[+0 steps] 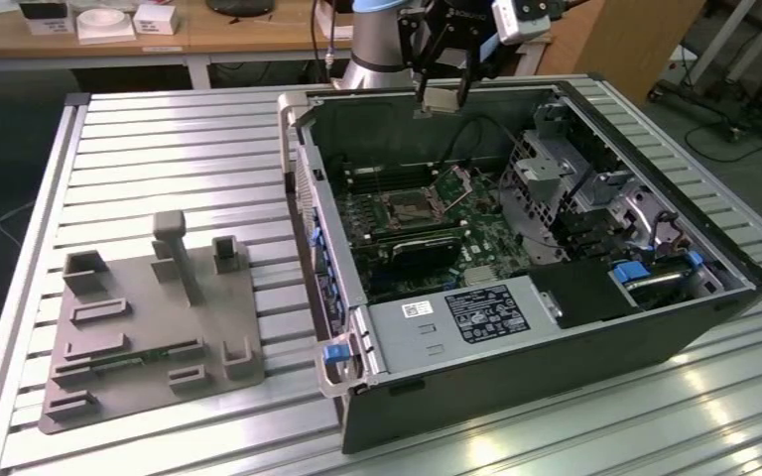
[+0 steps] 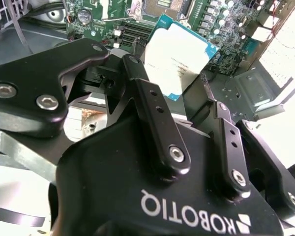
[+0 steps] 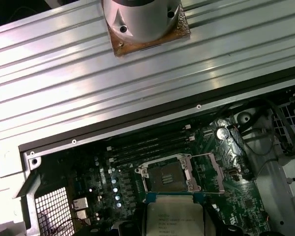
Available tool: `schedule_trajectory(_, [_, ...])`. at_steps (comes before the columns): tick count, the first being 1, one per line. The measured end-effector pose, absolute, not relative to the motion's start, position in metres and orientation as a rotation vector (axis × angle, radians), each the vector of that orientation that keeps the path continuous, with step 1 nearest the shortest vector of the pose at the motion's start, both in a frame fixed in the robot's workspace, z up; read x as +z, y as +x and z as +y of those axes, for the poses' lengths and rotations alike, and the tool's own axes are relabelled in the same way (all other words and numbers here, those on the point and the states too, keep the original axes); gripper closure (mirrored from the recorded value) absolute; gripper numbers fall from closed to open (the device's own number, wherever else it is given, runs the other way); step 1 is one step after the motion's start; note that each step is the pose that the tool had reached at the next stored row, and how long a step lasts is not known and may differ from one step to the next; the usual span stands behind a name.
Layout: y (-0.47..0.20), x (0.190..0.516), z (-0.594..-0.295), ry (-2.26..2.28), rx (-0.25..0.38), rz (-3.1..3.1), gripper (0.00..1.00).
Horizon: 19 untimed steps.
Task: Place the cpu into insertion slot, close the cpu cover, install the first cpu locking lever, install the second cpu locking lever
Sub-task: 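Place the cpu into insertion slot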
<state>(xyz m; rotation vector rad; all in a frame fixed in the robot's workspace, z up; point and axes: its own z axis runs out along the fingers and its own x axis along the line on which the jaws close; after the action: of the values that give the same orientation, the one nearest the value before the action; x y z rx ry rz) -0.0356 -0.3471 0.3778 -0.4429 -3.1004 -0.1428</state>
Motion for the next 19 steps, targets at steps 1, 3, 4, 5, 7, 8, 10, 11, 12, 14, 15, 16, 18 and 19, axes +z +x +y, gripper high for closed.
schedule_trajectory(1, [-0.0356,0.3778,-0.3471,-0.457,-0.143,-3.099,0.46])
schedule_trajectory(3, [-0.0356,0.3778,-0.3471,-0.478,-0.143,-3.096,0.46])
schedule_trajectory(4, [-0.0356,0.3777,-0.3471,-0.486,-0.143,-3.095,0.46])
schedule_trajectory(5, [-0.0356,0.3777,-0.3471,-0.493,-0.143,-3.094,0.46])
schedule_trajectory(7, [-0.0356,0.3777,-0.3471,-0.506,-0.143,-3.093,0.46])
schedule_trajectory(8, [-0.0356,0.3776,-0.3471,-0.513,-0.143,-3.092,0.46])
schedule_trajectory(10, [-0.0356,0.3776,-0.3471,-0.523,-0.143,-3.090,0.46])
schedule_trajectory(11, [-0.0356,0.3776,-0.3471,-0.528,-0.143,-3.090,0.46])
schedule_trajectory(12, [-0.0356,0.3776,-0.3471,-0.533,-0.143,-3.089,0.46])
schedule_trajectory(14, [-0.0356,0.3775,-0.3471,-0.544,-0.143,-3.087,0.46])
schedule_trajectory(15, [-0.0356,0.3775,-0.3471,-0.550,-0.143,-3.086,0.46])
schedule_trajectory(16, [-0.0356,0.3775,-0.3471,-0.556,-0.143,-3.086,0.46])
schedule_trajectory(18, [-0.0356,0.3775,-0.3471,-0.567,-0.143,-3.084,0.46])
schedule_trajectory(19, [-0.0356,0.3775,-0.3471,-0.574,-0.143,-3.083,0.46])
